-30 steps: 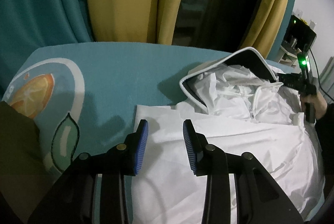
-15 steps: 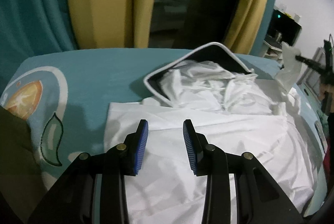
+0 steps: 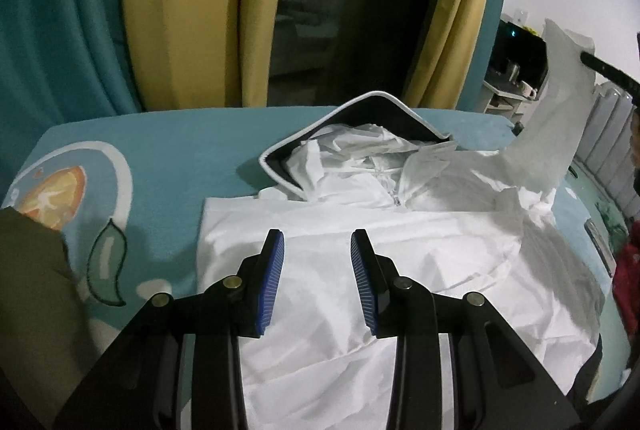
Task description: Fold large clothes
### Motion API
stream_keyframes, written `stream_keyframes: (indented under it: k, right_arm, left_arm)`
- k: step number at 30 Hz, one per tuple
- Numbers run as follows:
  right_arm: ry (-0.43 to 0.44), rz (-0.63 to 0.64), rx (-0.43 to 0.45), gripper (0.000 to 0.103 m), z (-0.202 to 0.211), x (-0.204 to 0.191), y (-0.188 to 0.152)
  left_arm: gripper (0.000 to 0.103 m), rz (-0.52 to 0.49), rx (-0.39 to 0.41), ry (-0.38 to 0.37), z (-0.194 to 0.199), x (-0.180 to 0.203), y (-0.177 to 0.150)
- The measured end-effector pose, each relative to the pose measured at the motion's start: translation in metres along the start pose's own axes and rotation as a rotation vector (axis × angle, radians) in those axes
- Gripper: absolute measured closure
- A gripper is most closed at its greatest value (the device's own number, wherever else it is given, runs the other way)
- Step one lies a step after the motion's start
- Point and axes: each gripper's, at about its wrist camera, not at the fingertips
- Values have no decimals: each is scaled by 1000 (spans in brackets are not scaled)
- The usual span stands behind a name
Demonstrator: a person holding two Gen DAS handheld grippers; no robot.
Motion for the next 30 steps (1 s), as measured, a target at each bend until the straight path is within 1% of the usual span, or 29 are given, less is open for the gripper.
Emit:
stream_keyframes:
  k: [6, 9, 11, 16, 18, 21, 22, 24, 25, 26, 28, 30]
  right_arm:
    - [87, 74, -8, 98, -22, -68, 20]
    - [107, 120, -17, 98, -43, -111, 27]
    - [91, 152, -19, 98, -57, -136, 28]
    - [145, 187, -66, 98, -96, -190, 27]
    - [182, 192, -97, 97, -111, -208, 24]
    - [286, 192, -161, 97, -138, -234, 13]
    - [302, 194, -189, 93, -145, -242, 9]
    - [349, 199, -278, 74, -162, -256, 0]
    - [386, 196, -305, 49, -167, -260, -6]
    - [422, 197, -316, 37, -167, -261, -11]
    - [464, 236, -315, 37, -160, -262, -21]
    - [435, 272, -297, 37, -152, -257, -26]
  left_arm:
    - [66, 6, 8, 19, 11, -18, -12]
    - [65, 18, 10, 25, 13, -28, -17]
    - [65, 32, 13, 29, 15, -36, -19]
    - [65, 73, 21, 39, 15, -57, -25]
    - [64, 91, 22, 41, 15, -65, -28]
    - [64, 123, 17, 45, 12, -75, -30]
    - [64, 134, 14, 44, 11, -78, -30]
    - [64, 141, 13, 46, 8, -80, -29]
    - [64, 145, 11, 46, 7, -82, -29]
    - [64, 147, 9, 45, 6, -83, -29]
    - [64, 149, 2, 43, 1, -84, -28]
    - [64, 146, -2, 40, -2, -82, -27]
Point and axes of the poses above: each gripper's, at about its wrist camera, not at the fingertips, and z roughly against the way its jaws point, x to its right, y to its top, and after that the axes turned 13 degrees about -x, right-handed
